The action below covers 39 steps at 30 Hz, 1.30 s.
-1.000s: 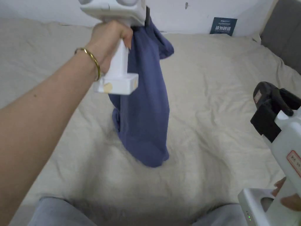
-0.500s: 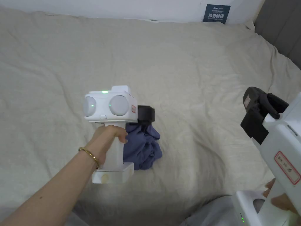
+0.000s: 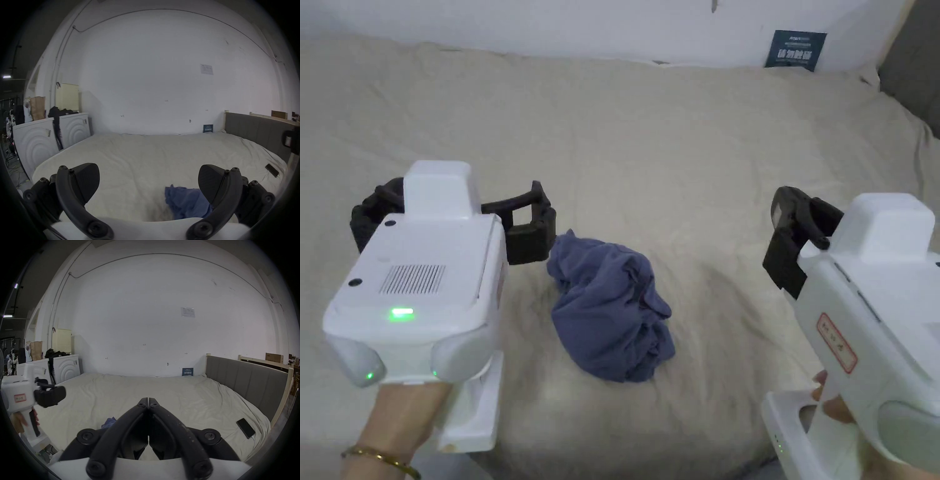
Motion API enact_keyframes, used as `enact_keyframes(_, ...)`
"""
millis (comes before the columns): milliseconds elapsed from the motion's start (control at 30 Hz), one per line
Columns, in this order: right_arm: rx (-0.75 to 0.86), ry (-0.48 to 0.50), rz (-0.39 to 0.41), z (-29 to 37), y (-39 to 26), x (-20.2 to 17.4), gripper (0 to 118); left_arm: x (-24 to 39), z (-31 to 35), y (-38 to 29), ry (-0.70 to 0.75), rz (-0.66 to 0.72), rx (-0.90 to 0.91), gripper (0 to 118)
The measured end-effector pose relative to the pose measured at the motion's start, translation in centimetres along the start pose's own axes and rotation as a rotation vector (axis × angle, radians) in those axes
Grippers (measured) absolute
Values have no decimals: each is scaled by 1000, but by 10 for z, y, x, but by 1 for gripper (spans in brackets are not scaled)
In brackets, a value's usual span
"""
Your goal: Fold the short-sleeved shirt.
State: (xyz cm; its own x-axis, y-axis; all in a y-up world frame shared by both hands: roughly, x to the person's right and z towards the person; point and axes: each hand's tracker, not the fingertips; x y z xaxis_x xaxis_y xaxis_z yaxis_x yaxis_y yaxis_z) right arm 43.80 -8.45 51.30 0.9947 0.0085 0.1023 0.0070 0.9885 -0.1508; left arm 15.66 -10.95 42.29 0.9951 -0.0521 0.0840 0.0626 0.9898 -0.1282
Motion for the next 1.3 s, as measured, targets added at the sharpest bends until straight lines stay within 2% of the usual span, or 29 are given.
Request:
enact_keyframes(67,-6,12,3,-6,-1,-5,1,-3,7,-8,16,-8,-3,114)
enact_keyframes(133,-9,22,6,-10,-2,-9,1,-3,13,-18,19,-33,5,80)
enact_keyframes(167,-9,26,6,-11,-3,-11,1,-4,14,-23,6,-45,0,59)
enact_keyframes(200,-11,30,7,-12,-3,-12,1,-3,15,-25,-7,-50,-10,32)
enact_keyframes(233,-12,34,7,-12,-3,-13,1,-3,14,-27,-19,-47,-30,22)
enact_keyframes(300,-17,41,6,-13,-5,-15,1,-3,13,-29,-40,-14,-55,9)
enact_keyframes(433,-39,48,-3,-12,-11,-18,1,-4,8,-26,-39,-11,-95,0)
enact_keyframes(633,-67,51,-9,-13,-19,-18,1,-5,2,-22,-61,22,-177,0)
enact_keyframes(800,-83,53,-13,-16,-23,-16,1,-3,-35,-13,-69,52,-302,1)
enact_keyframes(833,-87,53,-15,-17,-23,-16,1,-3,-52,-11,-104,99,-370,9)
enact_keyframes(867,-90,54,-17,-17,-24,-15,1,-1,-64,-10,-111,121,-421,23)
enact_keyframes(900,-94,54,-17,-19,-26,-15,1,0,-80,-11,-139,155,-458,53)
enact_keyframes(933,-102,54,-16,-21,-27,-14,1,4,-100,-12,-166,141,-512,75)
enact_keyframes(1000,-117,54,-16,-24,-29,-13,1,13,-132,-14,-179,130,-573,104)
enact_keyframes(1067,-135,52,-20,-29,-32,-11,1,22,-166,-15,-211,103,-678,115)
enact_keyframes(1100,-144,50,-23,-31,-34,-10,1,26,-185,-17,-222,135,-727,118)
enact_keyframes(1200,-173,42,-28,-39,-41,-6,1,37,-228,-24,-209,216,-871,118)
enact_keyframes(1300,-208,31,-36,-47,-47,-1,1,51,-272,-42,-136,210,-929,118)
